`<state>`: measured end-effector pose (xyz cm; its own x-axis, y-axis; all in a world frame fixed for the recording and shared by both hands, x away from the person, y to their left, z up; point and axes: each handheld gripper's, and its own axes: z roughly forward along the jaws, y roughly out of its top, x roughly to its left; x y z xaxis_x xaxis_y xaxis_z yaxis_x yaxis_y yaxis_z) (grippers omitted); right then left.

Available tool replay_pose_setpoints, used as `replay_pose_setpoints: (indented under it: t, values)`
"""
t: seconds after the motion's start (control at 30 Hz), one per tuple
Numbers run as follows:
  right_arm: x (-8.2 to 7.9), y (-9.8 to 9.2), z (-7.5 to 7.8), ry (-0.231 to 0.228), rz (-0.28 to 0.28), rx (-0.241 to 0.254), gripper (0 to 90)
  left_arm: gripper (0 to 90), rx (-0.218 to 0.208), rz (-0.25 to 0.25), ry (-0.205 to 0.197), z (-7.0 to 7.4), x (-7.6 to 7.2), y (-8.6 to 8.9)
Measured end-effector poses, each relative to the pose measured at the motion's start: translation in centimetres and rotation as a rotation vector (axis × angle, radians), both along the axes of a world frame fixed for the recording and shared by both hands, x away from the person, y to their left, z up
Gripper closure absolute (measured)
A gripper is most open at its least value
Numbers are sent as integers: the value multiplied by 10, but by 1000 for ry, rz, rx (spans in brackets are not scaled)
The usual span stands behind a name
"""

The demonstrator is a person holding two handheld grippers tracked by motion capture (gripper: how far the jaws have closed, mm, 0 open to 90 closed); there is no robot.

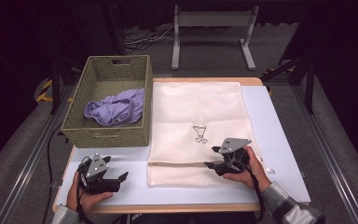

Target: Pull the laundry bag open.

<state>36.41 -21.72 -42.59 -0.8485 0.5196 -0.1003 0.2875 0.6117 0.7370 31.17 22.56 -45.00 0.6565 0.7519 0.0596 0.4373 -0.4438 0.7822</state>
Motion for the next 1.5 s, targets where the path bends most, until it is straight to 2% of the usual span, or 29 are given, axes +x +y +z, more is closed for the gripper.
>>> replay_pose_setpoints:
  t: [0.17,0.23,0.3,0.47,0.63,0.73,0.87,1.07,1.43,1.5]
  values:
    - [5,6,-5,9,-2,-21,378,143,1,-5,2,0,0,-1]
    - [9,7,-7,27,-7,-28,418,142,3,-9,5,-1,0,-2]
    - [12,9,-9,24,-4,-46,448,142,9,-10,9,-1,0,-2]
    - [15,11,-12,34,0,-49,453,141,20,-18,8,-1,0,-3]
    - [17,13,-15,51,9,-44,498,139,28,-25,20,-3,0,-4]
    - [18,12,-16,69,14,-26,586,138,32,-32,20,-3,1,-4]
    - [15,17,-14,58,38,-48,748,138,35,-35,24,-4,1,-4]
    - [17,20,-14,47,18,-53,837,137,35,-37,22,-4,1,-5]
    - [16,26,-13,41,-4,-55,866,137,37,-39,28,-4,2,-5]
    - [15,29,-13,28,1,-64,866,137,36,-40,25,-3,2,-5]
